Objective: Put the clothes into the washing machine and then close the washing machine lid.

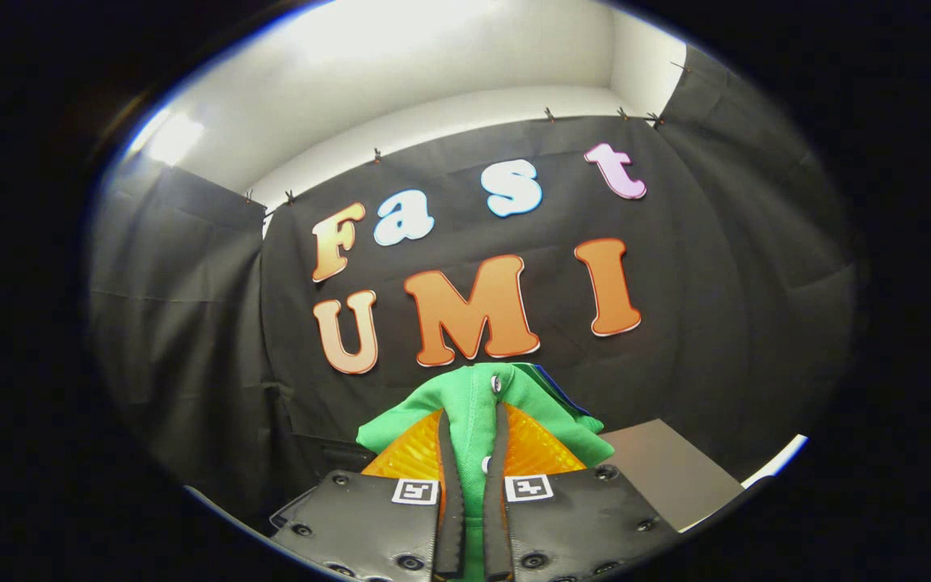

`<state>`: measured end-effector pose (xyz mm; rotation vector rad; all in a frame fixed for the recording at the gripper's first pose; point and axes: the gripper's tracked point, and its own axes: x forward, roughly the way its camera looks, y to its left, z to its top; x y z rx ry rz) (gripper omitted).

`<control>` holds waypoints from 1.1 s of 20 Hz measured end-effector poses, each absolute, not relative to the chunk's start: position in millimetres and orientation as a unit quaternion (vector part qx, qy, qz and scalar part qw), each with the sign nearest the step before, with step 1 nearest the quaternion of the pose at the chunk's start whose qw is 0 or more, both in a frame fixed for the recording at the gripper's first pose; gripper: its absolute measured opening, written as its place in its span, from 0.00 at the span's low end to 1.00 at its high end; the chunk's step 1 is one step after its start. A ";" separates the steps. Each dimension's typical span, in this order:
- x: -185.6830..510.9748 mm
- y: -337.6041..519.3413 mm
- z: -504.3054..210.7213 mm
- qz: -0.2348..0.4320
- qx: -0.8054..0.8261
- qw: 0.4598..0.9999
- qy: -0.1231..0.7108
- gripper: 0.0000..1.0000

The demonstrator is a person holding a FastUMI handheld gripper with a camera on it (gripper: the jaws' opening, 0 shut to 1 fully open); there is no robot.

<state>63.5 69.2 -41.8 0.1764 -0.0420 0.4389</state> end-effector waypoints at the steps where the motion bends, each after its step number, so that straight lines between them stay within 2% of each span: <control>1: 55.3 75.9 -36.1 0.219 0.087 0.971 -0.024 0.17; 7: 17.1 147.1 -11.7 0.245 0.106 0.963 -0.028 0.17; 12: 20.2 232.9 -6.2 0.259 0.104 0.959 -0.047 0.16; 22: 53.2 403.8 -103.6 0.296 0.097 0.949 0.048 0.16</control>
